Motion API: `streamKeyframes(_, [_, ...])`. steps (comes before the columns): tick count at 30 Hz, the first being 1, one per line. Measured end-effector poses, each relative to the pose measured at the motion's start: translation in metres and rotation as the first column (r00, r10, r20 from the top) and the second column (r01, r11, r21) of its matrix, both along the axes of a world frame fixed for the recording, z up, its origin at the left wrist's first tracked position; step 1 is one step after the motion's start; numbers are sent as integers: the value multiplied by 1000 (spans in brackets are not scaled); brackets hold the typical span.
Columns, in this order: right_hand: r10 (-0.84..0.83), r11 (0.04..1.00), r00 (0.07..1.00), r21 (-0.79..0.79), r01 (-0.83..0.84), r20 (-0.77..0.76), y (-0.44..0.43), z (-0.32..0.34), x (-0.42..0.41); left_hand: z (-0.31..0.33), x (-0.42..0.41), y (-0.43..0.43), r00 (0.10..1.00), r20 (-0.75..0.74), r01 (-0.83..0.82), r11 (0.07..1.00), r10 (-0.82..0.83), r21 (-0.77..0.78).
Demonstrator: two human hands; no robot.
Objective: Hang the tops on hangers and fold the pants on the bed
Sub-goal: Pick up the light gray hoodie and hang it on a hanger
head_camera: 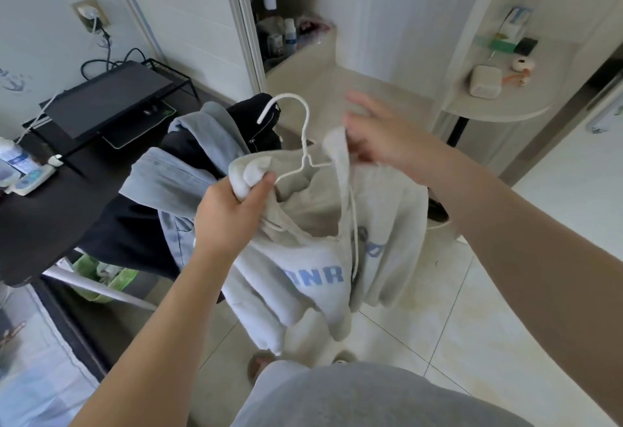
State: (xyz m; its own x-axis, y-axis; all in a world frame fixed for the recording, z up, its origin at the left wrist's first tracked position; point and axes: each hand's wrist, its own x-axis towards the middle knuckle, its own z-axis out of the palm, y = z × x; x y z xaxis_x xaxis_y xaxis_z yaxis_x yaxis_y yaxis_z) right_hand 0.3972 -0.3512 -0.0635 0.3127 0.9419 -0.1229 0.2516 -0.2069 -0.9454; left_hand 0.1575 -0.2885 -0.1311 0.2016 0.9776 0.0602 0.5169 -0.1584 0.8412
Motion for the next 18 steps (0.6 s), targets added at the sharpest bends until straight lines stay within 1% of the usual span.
streamKeyframes(1, [84,996,994,-35,-82,64,-8,-5,6,0,-1,0,1000,15,7,1000,-7,-1])
streamKeyframes(2, [126,992,986,-24,-124,113,-19,-11,13,0,-1,0,1000,29,7,1000,-7,-10])
streamKeyframes(3, [107,993,982,30,-113,156,-29,-18,21,-1,-2,0,999,47,2,1000,-1,-27])
streamKeyframes(4, [49,993,982,96,-68,185,-39,-27,31,-2,-3,1,997,76,-3,999,7,-47])
streamKeyframes(5, [13,992,984,118,-34,178,-48,-38,42,-2,-5,2,994,109,-4,998,11,-64])
streamKeyframes(6, [19,997,990,69,-29,143,-58,-49,52,-1,-7,3,989,145,-4,997,15,-77])
streamKeyframes(7, [53,998,994,-40,-49,96,-68,-62,59,0,-9,4,983,182,-1,996,16,-84])
streamKeyframes(8, [84,981,994,-182,-70,73,-77,-76,65,1,-11,5,976,217,10,996,9,-85])
streamKeyframes(9, [88,951,991,-305,-55,97,-84,-90,71,2,-13,7,970,242,24,996,-3,-81])
streamKeyframes(10, [71,926,984,-377,-3,165,-88,-102,76,3,-14,8,967,254,37,996,-16,-77])
streamKeyframes(11, [36,918,968,-392,66,248,-89,-111,80,3,-16,9,967,253,47,996,-27,-72])
streamKeyframes(13, [-24,922,928,-351,164,372,-87,-114,83,3,-19,13,976,207,76,996,-63,-55])
streamKeyframes(14, [-54,931,895,-301,206,443,-84,-111,83,3,-19,15,983,160,96,995,-89,-40])
streamKeyframes(16, [-161,953,801,-122,279,577,-79,-102,84,2,-19,19,993,15,115,993,-115,20])
streamKeyframes(17, [-231,952,765,-24,306,600,-77,-97,81,1,-17,19,992,-75,106,992,-101,65])
streamKeyframes(18, [-294,945,754,59,322,587,-76,-90,77,0,-14,18,984,-163,94,989,-74,116])
